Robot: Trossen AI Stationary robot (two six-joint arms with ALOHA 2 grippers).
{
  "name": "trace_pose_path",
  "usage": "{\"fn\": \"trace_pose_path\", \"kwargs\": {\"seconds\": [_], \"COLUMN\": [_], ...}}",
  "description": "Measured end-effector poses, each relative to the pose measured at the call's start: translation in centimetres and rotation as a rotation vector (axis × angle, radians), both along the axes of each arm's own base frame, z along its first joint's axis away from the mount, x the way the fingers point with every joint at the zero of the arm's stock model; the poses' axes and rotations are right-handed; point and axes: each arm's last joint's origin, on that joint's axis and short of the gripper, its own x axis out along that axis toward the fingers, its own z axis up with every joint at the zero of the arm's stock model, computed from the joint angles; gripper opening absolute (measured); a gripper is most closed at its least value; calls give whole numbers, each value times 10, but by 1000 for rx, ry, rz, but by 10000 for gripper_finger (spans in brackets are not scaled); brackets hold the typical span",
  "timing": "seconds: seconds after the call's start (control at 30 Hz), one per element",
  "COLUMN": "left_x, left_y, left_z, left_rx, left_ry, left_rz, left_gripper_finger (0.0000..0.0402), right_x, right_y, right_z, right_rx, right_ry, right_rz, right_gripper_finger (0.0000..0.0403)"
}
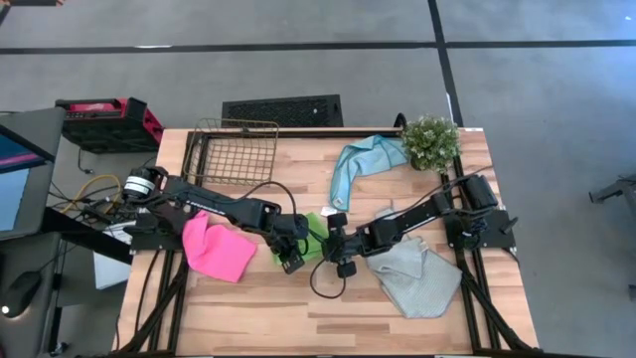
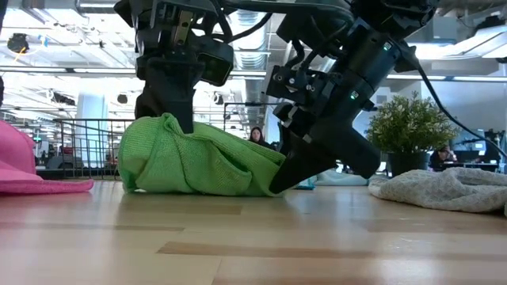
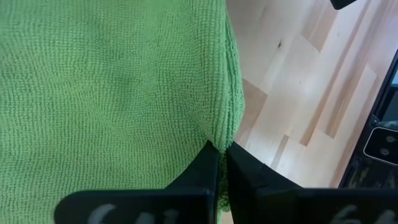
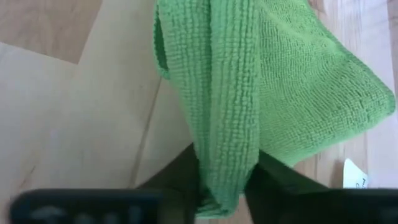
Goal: Fold microfiber towels
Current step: Put the green microfiber cloth into the gold wire basket
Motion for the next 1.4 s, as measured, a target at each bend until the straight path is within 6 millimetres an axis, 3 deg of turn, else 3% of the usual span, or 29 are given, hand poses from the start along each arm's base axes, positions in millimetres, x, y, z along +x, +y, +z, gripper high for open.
{"fn": "trace_pose_path", "kwargs": {"seconds": [0.17, 0.33, 0.53, 0.9, 1.2, 1.4], "left_x": [-1, -7, -16, -65, -98, -114], "left_y": [1, 3, 7, 19, 26, 31], "left_z": [-1, -2, 9, 62, 77, 91], "left_rx": [10, 60, 148, 295, 409, 500], "left_ry": [18, 73, 84, 74, 157, 106], "left_rz": [15, 52, 126, 293, 335, 379], "left_gripper_finger": [0, 0, 0, 0, 0, 0], "right_x": [0, 3, 13, 46, 74, 82], "right_y": [0, -5, -11, -25, -54, -74], "right_z": [0, 4, 20, 76, 141, 163], "right_rx": [18, 99, 95, 90, 76, 80], "right_ry": [6, 56, 87, 13, -172, -259], "right_rz": [12, 0, 10, 8, -12, -52], "right_gripper_finger": [17, 28, 10, 10, 9, 9]}}
